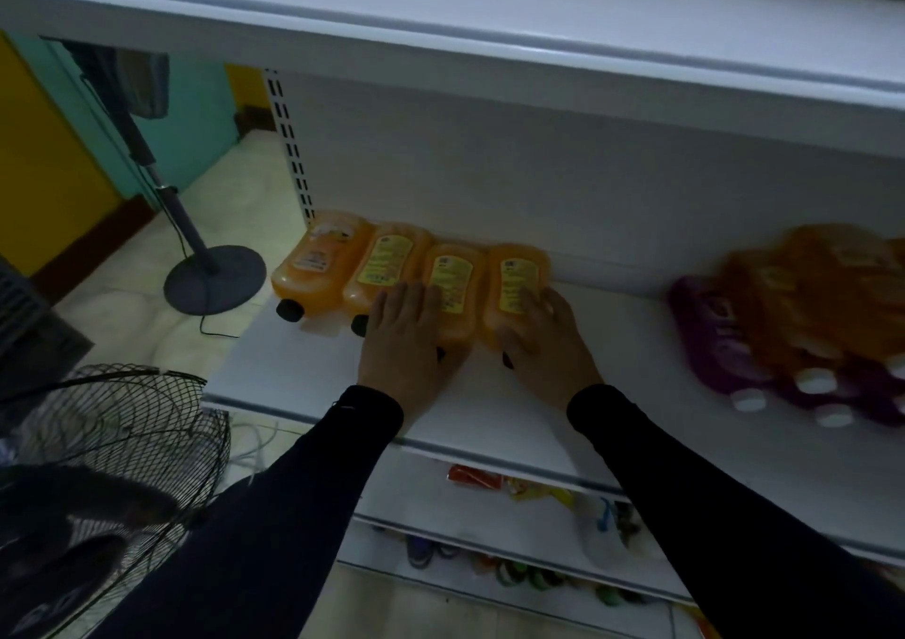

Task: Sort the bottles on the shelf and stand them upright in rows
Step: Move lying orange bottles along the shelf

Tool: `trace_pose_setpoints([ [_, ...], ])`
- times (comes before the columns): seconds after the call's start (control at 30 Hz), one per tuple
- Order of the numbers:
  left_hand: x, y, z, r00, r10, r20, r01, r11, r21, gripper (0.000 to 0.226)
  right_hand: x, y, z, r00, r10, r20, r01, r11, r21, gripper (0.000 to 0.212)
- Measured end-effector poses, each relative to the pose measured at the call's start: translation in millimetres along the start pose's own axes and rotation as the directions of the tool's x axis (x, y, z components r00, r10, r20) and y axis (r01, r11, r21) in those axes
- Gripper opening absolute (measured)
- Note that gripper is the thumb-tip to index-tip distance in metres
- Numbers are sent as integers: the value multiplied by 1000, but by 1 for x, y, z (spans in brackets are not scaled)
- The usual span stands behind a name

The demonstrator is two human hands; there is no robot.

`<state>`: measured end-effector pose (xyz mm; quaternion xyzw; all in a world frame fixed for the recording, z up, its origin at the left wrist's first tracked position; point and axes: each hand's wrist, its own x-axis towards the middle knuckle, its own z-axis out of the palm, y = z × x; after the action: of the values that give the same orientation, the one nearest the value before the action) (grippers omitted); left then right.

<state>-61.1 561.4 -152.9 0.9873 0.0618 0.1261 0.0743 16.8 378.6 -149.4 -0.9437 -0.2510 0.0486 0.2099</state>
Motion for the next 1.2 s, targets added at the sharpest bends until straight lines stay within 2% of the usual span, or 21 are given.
trace_pose_setpoints([
  [0.1,9,2,1,1000,-28,15,28,1000,12,80,-1,-6,0,998,-44,-44,44,999,12,44],
  [0.17,16,4,0,998,-52,36,52,999,8,79,3,-8,-4,1000,-19,2,19,1000,-13,44],
  [0.23,21,4,-2,996,-69,61,68,998,14,79,6,-8,-9,997,-57,56,63,992,-105,40],
  [0.27,22,4,-4,994,-75,79,74,997,17,80,5,-7,-13,997,-62,56,66,995,-79,40],
  [0.33,24,5,-9,989,-83,121,83,997,3,82,-3,-4,-22,1000,-26,15,25,999,40,47],
  [0.4,24,10,-16,986,-69,154,81,994,-79,82,-19,5,-32,997,37,-65,-26,987,157,53],
  [0.53,29,38,-35,994,17,109,11,968,-251,70,-62,33,-62,984,66,-168,-47,992,120,57],
  [0.73,43,144,-51,974,222,-42,-223,915,-336,54,-130,91,-137,911,75,-405,-65,997,39,41],
  [0.83,43,208,-58,932,348,-98,-359,857,-370,56,-162,130,-172,860,111,-498,-100,994,48,32],
  [0.93,45,270,-61,887,440,-141,-460,814,-353,42,-190,176,-202,786,154,-599,-168,985,33,31],
  [1.03,48,329,-62,861,493,-125,-504,790,-349,26,-215,225,-230,725,194,-661,-220,974,45,30],
  [1.1,47,373,-60,859,498,-118,-505,786,-356,30,-234,263,-251,691,183,-699,-216,976,42,29],
  [1.2,44,429,-54,860,497,-114,-503,787,-358,33,-252,309,-280,601,217,-769,-221,970,101,30],
])
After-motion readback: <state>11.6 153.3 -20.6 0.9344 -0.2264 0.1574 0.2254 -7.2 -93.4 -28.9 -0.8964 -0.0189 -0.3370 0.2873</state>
